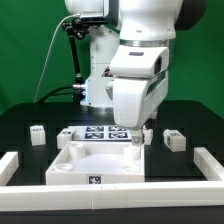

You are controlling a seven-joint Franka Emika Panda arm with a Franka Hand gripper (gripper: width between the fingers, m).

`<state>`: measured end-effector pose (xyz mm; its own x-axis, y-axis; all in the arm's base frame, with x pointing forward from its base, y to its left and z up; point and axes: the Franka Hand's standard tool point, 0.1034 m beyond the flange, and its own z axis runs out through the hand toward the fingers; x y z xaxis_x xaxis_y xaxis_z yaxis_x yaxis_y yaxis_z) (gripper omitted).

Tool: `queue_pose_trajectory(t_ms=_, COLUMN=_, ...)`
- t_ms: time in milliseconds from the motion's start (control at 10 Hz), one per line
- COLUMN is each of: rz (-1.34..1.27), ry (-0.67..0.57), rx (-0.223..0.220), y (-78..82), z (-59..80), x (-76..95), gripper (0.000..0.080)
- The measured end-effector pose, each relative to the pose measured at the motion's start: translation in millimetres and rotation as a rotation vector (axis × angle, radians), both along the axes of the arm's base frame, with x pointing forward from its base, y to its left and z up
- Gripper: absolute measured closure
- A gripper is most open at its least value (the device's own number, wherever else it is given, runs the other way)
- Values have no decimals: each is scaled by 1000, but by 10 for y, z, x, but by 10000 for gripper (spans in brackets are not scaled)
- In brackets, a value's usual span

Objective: Assemble one leg

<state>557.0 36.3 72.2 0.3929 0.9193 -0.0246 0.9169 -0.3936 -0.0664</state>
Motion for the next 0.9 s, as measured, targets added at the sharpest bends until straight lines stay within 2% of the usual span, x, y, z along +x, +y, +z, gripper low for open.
queue_pose_trajectory(t_ms=400, rz=21, ry=-4, rx=2, y=-2, z=-10, x=-2, gripper=150)
queue_pose_trajectory(t_ms=600, rz=215, ry=-77, rx=19, y=-197, z=-71, x=-80, gripper=150)
queue_pose_trajectory(t_ms=700, rz=252, ry=-62, rx=20, y=-271, z=-118, x=-212, gripper=150)
queue_pose_trajectory(t_ms=900, rz=248, ry=-43, rx=20, y=-301, z=-124, x=-248, gripper=150)
